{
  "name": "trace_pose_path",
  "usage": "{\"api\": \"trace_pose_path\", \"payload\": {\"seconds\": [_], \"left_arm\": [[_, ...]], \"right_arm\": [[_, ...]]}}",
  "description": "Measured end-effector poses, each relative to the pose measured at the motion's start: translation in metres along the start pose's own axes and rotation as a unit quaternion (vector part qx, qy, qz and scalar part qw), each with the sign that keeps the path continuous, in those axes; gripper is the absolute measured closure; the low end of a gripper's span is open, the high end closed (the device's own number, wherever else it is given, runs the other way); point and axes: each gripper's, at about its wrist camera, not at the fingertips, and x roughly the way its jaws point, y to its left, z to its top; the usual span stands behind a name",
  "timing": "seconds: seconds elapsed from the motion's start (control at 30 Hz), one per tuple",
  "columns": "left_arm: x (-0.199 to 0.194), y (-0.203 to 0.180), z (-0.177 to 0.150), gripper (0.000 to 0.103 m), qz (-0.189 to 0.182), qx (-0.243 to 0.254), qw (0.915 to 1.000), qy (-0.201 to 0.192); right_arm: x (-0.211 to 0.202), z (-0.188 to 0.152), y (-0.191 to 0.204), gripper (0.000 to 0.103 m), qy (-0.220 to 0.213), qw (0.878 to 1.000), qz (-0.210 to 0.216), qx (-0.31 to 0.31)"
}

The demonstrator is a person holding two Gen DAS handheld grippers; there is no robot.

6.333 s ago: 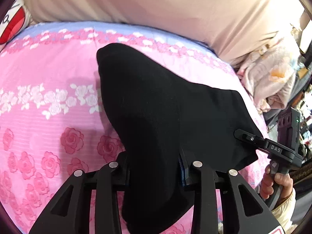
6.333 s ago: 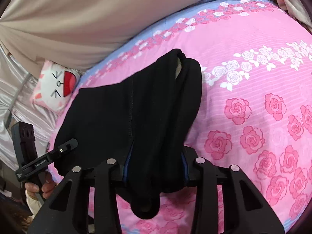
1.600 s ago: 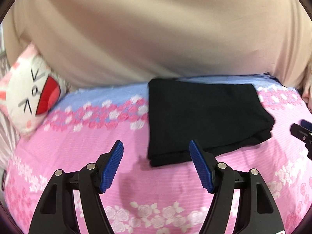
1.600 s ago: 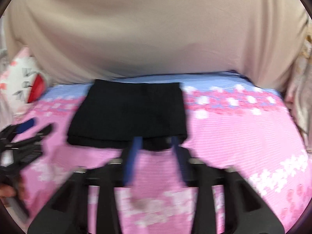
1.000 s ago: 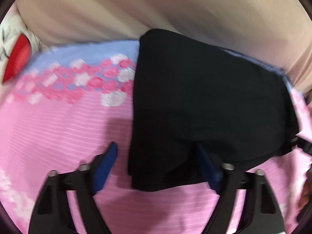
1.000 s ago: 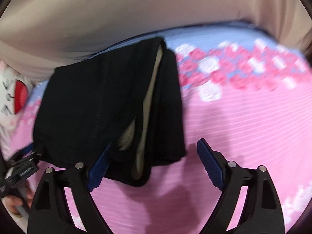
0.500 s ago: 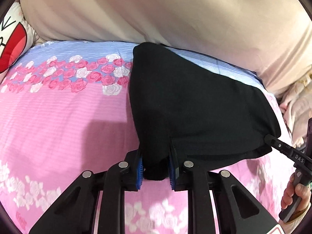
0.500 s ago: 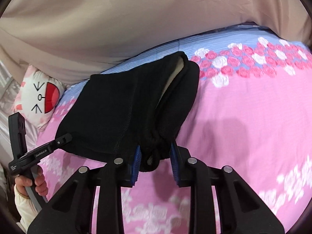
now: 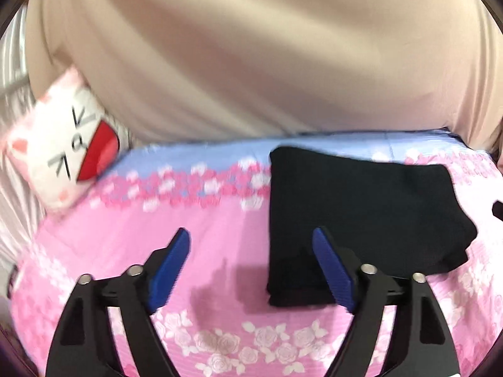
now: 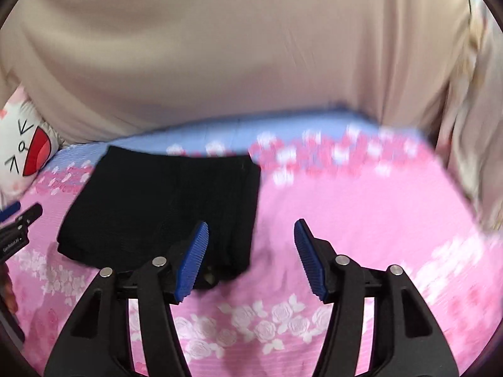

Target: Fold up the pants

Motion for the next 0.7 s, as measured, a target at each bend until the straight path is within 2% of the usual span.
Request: {"api": "trace_pose_path", "payload": {"seconds": [0.03, 0.1, 0.17, 0.23, 0.27, 0.3, 0.37, 0.47, 0.5, 0.53, 0.57, 0.63, 0.7], "left_arm": [[-0.004, -0.006, 0.003, 0.015, 0.0, 0.005, 1.0, -0.008], [-0.01, -0.02, 0.007, 0.015, -0.003, 0.017, 0.9998, -0.011], [-0.005, -0.032, 0.008, 0.015, -0.011, 0.021, 0.9997, -0.003], [-0.001, -0.035, 0.004, 0.015, -0.016, 0.016, 0.9997, 0.007], [0.0, -0.037, 0.001, 0.015, -0.016, 0.016, 0.9997, 0.012], [0.003, -0.037, -0.002, 0.015, -0.013, 0.015, 0.9996, 0.019], [0.009, -0.034, -0.008, 0.015, -0.01, 0.015, 0.9995, 0.027], [0.017, -0.034, -0.013, 0.015, -0.005, 0.017, 0.9992, 0.036], [0.019, -0.034, -0.014, 0.015, -0.006, 0.015, 0.999, 0.041], [0.021, -0.034, -0.016, 0.015, -0.006, 0.013, 0.9989, 0.046], [0.022, -0.033, -0.017, 0.015, -0.008, 0.009, 0.9987, 0.049], [0.019, -0.032, -0.019, 0.015, -0.014, 0.006, 0.9986, 0.052], [0.017, -0.032, -0.022, 0.015, -0.015, 0.009, 0.9986, 0.051]], "right_arm": [[-0.005, 0.002, 0.009, 0.025, -0.01, 1.0, 0.006, -0.009], [-0.006, 0.002, 0.028, 0.017, -0.023, 0.999, 0.012, -0.042], [0.025, -0.004, 0.042, 0.019, 0.009, 0.997, 0.005, -0.072], [0.066, -0.019, 0.028, 0.055, 0.068, 0.996, 0.004, -0.063], [0.087, -0.029, 0.015, 0.056, 0.097, 0.994, -0.002, -0.048], [0.096, -0.034, 0.005, 0.056, 0.104, 0.994, 0.015, -0.028], [0.087, -0.03, -0.012, 0.057, 0.106, 0.993, 0.042, 0.028], [0.059, -0.017, 0.003, 0.057, 0.06, 0.998, 0.028, -0.009], [0.064, -0.018, 0.005, 0.059, 0.068, 0.997, 0.014, -0.027], [0.083, -0.022, 0.003, 0.058, 0.097, 0.994, -0.014, -0.042], [0.094, -0.027, -0.002, 0.055, 0.117, 0.992, -0.019, -0.038], [0.081, -0.027, -0.015, 0.054, 0.107, 0.994, 0.0, 0.015], [0.051, -0.02, -0.011, 0.05, 0.069, 0.997, -0.002, 0.023]]}}
